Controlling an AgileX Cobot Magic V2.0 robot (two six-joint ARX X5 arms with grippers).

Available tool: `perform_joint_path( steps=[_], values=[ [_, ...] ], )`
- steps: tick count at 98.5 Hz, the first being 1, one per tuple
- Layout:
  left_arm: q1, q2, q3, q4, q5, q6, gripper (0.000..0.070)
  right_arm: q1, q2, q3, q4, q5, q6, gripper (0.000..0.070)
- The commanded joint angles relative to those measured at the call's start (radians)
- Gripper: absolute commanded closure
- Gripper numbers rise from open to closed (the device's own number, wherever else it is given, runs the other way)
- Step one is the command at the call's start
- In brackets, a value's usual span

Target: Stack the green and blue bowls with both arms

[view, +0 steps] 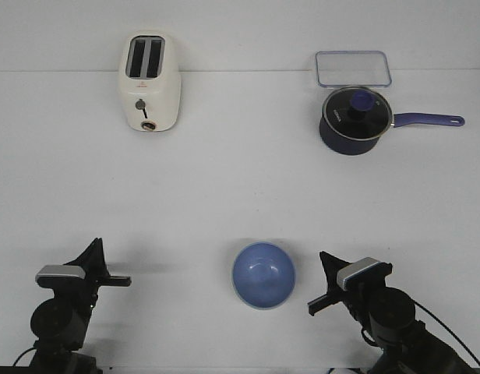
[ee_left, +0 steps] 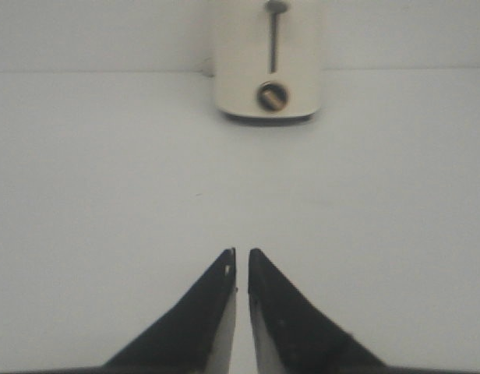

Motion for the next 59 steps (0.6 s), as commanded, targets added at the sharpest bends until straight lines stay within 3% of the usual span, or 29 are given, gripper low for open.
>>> perform_joint_path(
  steps=[1, 18, 59],
  values=[
    [0.059, -0.045, -0.04, 0.018, 0.011, 0.04, 0.0687, 0.008, 0.002, 0.009, 0.013, 0.0, 0.012, 0.0691],
    [0.121, -0.122, -0.125, 0.016, 0.012, 0.04, 0.0687, 0.008, 0.002, 0.009, 0.013, 0.0, 0.012, 0.0691],
    [0.122, -0.135, -0.14, 0.033, 0.022, 0.023, 0.0687, 0.008, 0.002, 0.009, 0.013, 0.0, 0.012, 0.0691]
  ],
)
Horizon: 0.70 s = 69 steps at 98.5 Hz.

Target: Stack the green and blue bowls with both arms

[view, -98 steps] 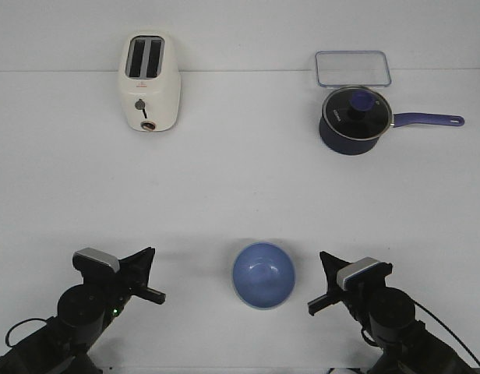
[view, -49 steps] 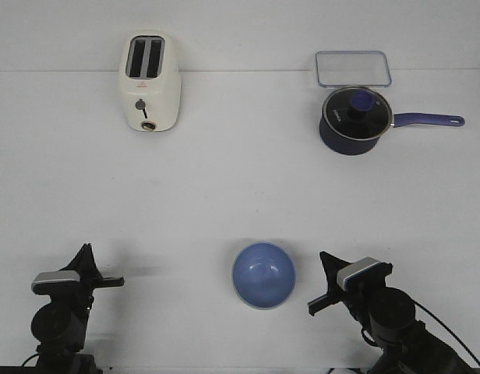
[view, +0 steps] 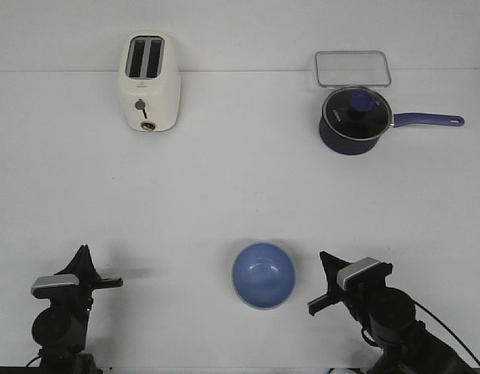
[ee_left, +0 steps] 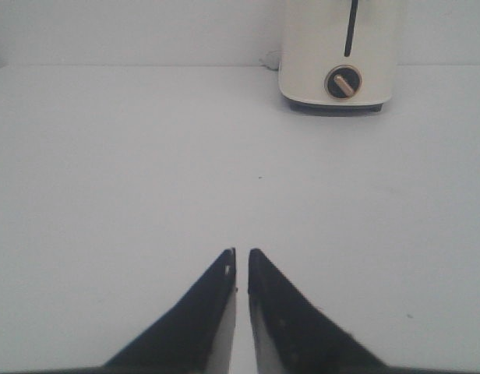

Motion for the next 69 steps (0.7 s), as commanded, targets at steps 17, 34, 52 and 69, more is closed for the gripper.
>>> perform_joint_path(
  steps=[17, 34, 52, 69],
  values=[
    [0.002, -0.001, -0.02, 0.01, 0.001, -0.002, 0.0687, 0.008, 0.002, 0.009, 0.013, 0.0, 0.012, 0.0691],
    [0.002, -0.001, -0.02, 0.011, 0.001, -0.002, 0.0687, 0.008, 0.002, 0.009, 0.013, 0.0, 0.012, 0.0691],
    [0.002, -0.001, -0.02, 0.01, 0.001, -0.002, 0.0687, -0.001, -0.012, 0.009, 0.012, 0.0, 0.009, 0.0691],
    [0.002, -0.001, -0.02, 0.011, 0.001, -0.002, 0.0687, -0.222, -0.087, -0.024, 0.037, -0.079, -0.193, 0.0691]
  ],
)
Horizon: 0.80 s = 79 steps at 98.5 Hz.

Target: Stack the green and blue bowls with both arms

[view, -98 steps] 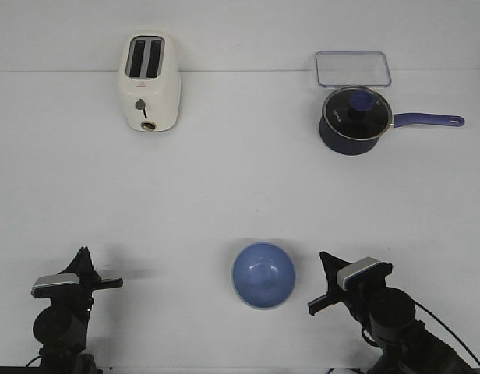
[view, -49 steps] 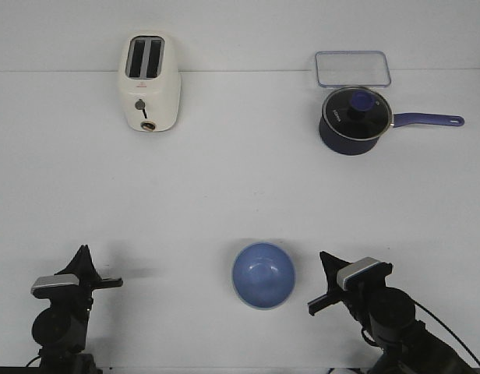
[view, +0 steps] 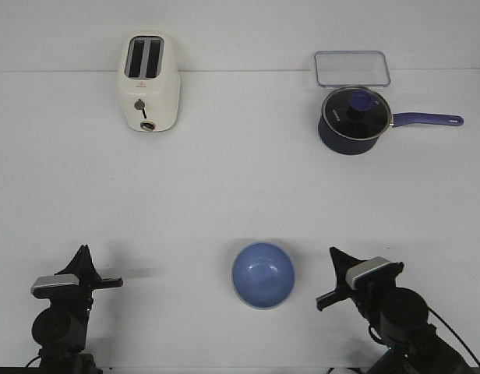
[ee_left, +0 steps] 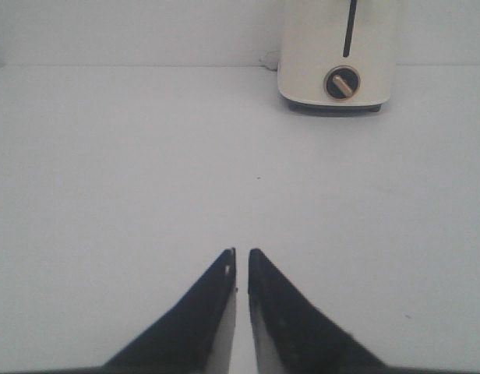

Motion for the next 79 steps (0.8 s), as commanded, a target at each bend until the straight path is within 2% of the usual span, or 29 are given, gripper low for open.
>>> perform_joint_path(
  steps=[1, 12, 20, 29, 53, 79],
  values=[
    [0.002, -0.001, -0.02, 0.011, 0.0, -0.002, 0.0687, -0.122, -0.038, -0.028, 0.04, -0.055, -0.121, 0.0691],
    [0.002, -0.001, -0.02, 0.011, 0.0, -0.002, 0.0687, -0.37, -0.151, -0.147, 0.127, -0.152, -0.2, 0.0691],
    [0.002, -0.001, -0.02, 0.011, 0.0, -0.002, 0.0687, -0.52, -0.244, -0.253, 0.173, -0.17, -0.205, 0.0691],
    [0.002, -0.001, -0.02, 0.011, 0.0, -0.002, 0.0687, -0.623, -0.323, -0.361, 0.204, -0.176, -0.19, 0.0691],
    [0.002, -0.001, -0.02, 0.01, 0.001, -0.002, 0.0687, -0.656, -0.376, -0.505, 0.329, -0.18, -0.169, 0.0691],
    [0.002, -0.001, -0.018, 0.021, 0.0, -0.002, 0.0687, -0.655, -0.378, -0.505, 0.332, -0.176, -0.168, 0.0691]
  ],
)
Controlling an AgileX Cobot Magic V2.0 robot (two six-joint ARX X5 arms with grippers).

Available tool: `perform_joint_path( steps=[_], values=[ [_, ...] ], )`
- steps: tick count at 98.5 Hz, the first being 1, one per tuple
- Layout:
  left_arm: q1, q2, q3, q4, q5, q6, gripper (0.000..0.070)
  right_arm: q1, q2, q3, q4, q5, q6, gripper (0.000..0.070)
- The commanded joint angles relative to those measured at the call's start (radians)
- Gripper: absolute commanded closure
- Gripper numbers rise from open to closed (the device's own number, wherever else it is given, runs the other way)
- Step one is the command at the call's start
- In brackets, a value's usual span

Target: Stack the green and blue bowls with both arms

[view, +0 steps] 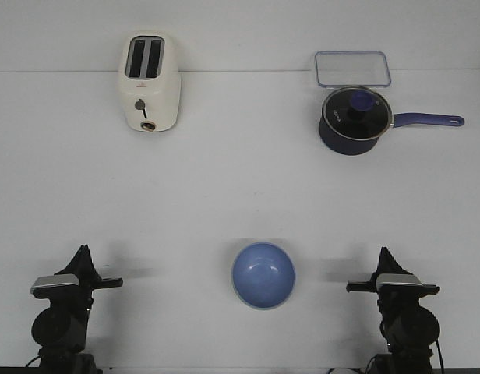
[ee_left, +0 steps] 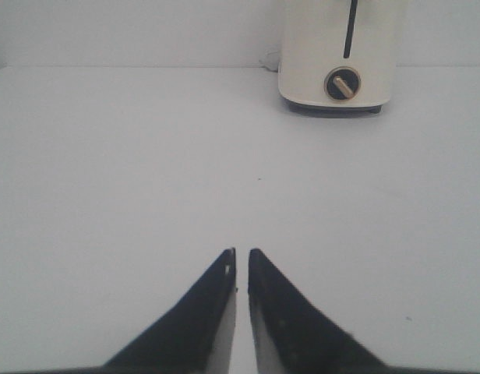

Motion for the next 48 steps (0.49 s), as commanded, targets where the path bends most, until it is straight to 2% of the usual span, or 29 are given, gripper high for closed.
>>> perform_joint_path(
  steps=[1, 48],
  values=[
    [0.002, -0.001, -0.018, 0.017, 0.0, -0.002, 0.0687, 0.001, 0.0, -0.003, 0.023, 0.0, 0.005, 0.0691],
    [0.002, -0.001, -0.018, 0.017, 0.0, -0.002, 0.0687, 0.001, 0.0, -0.003, 0.051, 0.0, 0.005, 0.0691]
  ],
)
